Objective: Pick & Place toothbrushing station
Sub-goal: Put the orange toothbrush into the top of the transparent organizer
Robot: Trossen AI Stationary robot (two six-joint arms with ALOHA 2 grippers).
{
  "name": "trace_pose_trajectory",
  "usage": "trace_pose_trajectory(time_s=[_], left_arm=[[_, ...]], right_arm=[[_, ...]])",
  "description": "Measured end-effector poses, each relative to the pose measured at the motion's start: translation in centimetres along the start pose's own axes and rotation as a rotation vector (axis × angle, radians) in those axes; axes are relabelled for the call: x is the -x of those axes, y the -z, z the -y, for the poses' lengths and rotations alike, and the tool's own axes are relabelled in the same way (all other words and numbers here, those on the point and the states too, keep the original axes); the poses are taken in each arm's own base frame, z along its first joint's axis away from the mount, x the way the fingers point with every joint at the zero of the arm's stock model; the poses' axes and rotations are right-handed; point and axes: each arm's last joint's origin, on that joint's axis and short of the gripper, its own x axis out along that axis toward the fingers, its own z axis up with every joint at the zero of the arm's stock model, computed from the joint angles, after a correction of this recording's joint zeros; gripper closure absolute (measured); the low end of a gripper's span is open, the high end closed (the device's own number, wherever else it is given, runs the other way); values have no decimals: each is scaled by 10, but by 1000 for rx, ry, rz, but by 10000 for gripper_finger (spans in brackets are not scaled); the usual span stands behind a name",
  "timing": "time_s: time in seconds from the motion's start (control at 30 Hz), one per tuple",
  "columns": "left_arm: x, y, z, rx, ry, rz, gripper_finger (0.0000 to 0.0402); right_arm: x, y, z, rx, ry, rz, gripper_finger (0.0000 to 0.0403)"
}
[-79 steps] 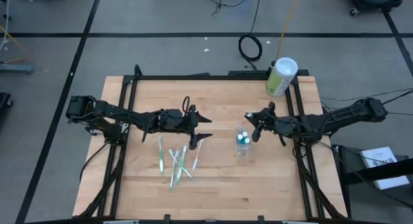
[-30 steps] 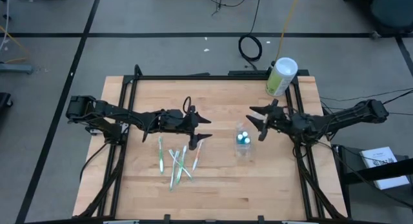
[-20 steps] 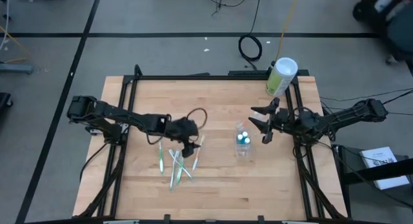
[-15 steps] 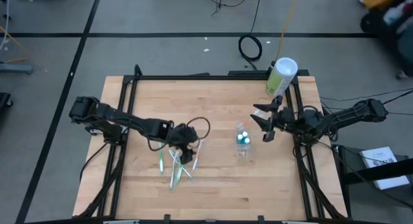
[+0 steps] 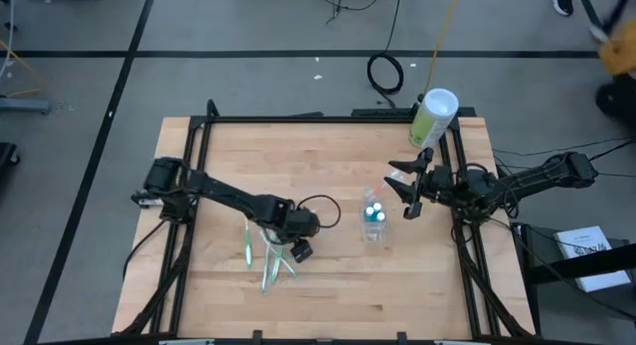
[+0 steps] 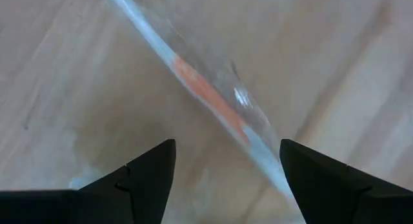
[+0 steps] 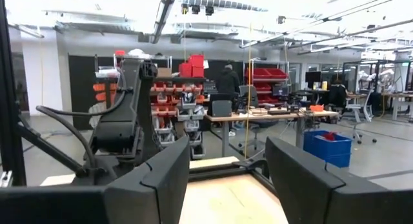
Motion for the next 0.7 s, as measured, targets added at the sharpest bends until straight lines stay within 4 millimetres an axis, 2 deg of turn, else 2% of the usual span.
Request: trace_pose_trajectory(time_s=[0.17, 0.33, 0.5, 0.7], left_arm=[[-11, -14, 7, 70, -7, 3, 119], [-20, -12, 14, 58, -57, -16, 119], [-19, -6, 9, 50, -149, -52, 119], [-15, -2, 3, -107, -221, -90, 119]], right_arm=[[0, 2, 0, -15, -2, -17, 209], [0, 3, 0, -11, -4, -28, 209], [0, 4, -1, -5, -5, -37, 209], [0, 4, -1, -3, -5, -39, 209]])
